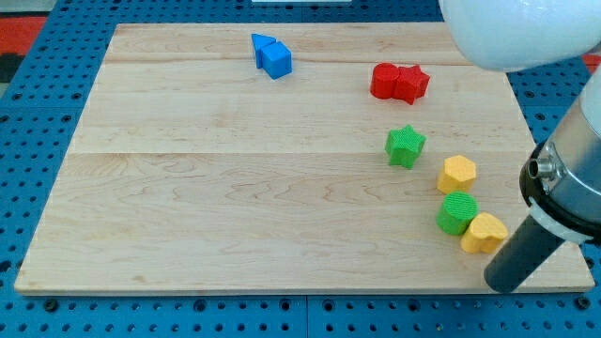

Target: Push yellow heart closer to the yellow hexagon

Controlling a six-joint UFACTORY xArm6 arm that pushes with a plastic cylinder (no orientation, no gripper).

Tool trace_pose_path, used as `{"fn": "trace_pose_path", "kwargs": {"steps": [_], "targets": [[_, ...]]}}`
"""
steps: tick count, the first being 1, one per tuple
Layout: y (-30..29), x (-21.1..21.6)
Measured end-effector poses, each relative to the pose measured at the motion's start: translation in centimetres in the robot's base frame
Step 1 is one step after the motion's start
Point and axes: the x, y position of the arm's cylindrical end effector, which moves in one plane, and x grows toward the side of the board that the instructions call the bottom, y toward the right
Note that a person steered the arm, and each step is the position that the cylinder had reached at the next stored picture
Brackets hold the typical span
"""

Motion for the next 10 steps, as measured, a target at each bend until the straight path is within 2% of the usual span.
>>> {"fn": "trace_pose_path", "kwargs": {"steps": [4,6,8,10], "targets": [[-0.6,-5.9],[-0.7,-7.0],[1.7,-7.4],[-1.8,-10.6]]}}
